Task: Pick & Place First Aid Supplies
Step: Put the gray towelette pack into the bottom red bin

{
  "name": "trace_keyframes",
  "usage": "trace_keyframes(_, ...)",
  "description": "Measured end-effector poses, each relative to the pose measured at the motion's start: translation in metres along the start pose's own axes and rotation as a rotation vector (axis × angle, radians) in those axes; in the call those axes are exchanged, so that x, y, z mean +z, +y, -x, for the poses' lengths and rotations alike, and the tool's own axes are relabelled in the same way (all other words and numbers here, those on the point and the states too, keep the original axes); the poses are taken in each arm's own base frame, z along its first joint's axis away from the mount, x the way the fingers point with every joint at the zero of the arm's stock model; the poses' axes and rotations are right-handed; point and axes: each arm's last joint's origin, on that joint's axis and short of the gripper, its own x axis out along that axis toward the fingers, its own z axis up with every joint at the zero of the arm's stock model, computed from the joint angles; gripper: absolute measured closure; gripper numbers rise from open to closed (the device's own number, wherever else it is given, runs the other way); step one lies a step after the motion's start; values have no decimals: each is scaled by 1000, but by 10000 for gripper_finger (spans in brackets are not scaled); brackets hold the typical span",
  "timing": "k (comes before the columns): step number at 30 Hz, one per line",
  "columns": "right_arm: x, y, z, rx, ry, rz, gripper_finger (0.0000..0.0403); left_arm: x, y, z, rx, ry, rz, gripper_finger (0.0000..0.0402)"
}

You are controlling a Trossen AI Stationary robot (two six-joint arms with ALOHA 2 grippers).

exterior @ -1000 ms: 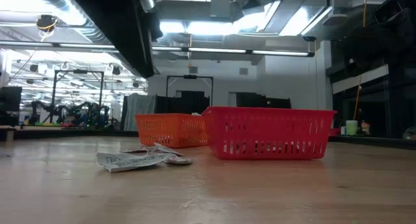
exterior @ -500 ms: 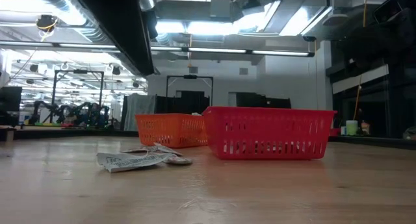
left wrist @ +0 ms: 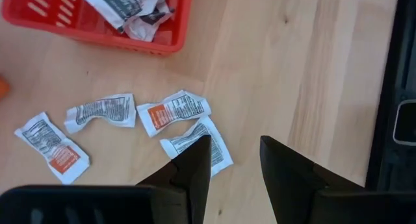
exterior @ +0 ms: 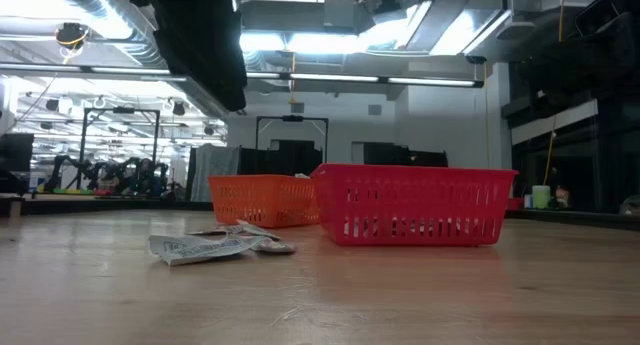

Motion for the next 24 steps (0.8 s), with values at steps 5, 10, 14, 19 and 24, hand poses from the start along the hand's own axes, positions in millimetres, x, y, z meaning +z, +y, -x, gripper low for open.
trace_keyframes(5,0,0,0,0,0,0,240,-1,-1,0,28,-28,50,276)
trace_keyframes(10,0,0,0,0,0,0,240,-9,-9,-15,49,-32,76,276)
trace_keyframes(14,0,0,0,0,0,0,240,-17,-18,-35,36,-29,101,276)
trace_keyframes(19,0,0,0,0,0,0,240,-20,-23,-45,23,-41,153,276)
trace_keyframes(24,0,0,0,0,0,0,240,-20,-22,-45,41,-57,219,276)
